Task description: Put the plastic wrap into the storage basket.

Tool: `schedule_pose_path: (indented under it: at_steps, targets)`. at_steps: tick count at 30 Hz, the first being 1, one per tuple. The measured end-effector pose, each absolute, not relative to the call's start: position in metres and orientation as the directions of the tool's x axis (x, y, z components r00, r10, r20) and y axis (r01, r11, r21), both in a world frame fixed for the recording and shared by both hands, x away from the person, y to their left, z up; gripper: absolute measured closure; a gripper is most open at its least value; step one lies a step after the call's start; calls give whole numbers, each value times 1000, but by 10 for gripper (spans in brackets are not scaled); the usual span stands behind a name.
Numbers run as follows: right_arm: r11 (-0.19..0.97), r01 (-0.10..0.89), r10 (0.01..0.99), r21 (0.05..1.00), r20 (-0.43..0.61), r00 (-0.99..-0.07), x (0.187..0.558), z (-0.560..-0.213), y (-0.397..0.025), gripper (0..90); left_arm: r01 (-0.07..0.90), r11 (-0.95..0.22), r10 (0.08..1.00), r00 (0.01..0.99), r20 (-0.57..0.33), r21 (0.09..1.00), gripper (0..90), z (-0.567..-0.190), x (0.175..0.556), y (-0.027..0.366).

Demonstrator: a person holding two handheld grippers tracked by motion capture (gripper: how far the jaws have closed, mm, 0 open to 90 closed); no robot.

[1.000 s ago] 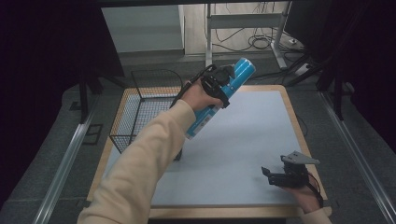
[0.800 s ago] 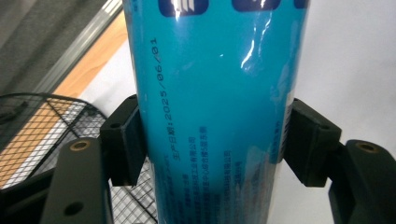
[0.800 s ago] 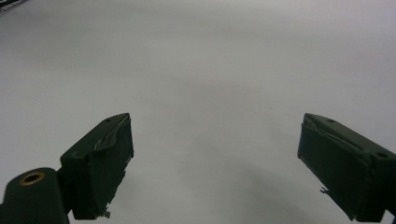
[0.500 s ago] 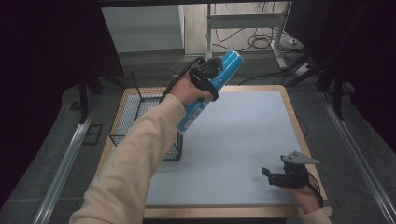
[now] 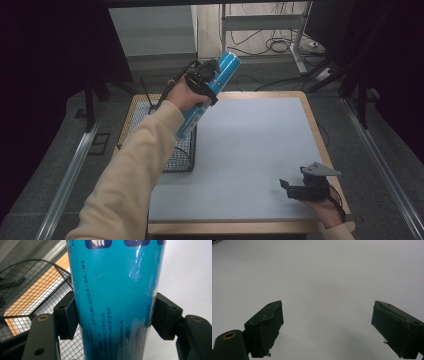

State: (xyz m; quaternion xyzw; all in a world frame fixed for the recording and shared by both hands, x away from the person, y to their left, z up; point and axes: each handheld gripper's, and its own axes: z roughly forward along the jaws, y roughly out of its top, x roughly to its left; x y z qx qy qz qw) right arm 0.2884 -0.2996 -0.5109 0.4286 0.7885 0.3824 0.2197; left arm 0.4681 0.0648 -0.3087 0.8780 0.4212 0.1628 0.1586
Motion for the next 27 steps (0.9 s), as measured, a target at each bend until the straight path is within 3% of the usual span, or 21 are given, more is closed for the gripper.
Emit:
schedule_pose_path:
  at_steps: [27]
  targets:
    - [347, 510, 845, 787, -26, -535, 289, -512, -300, 105, 751, -533, 842, 516, 155, 390, 315, -336, 485, 100]
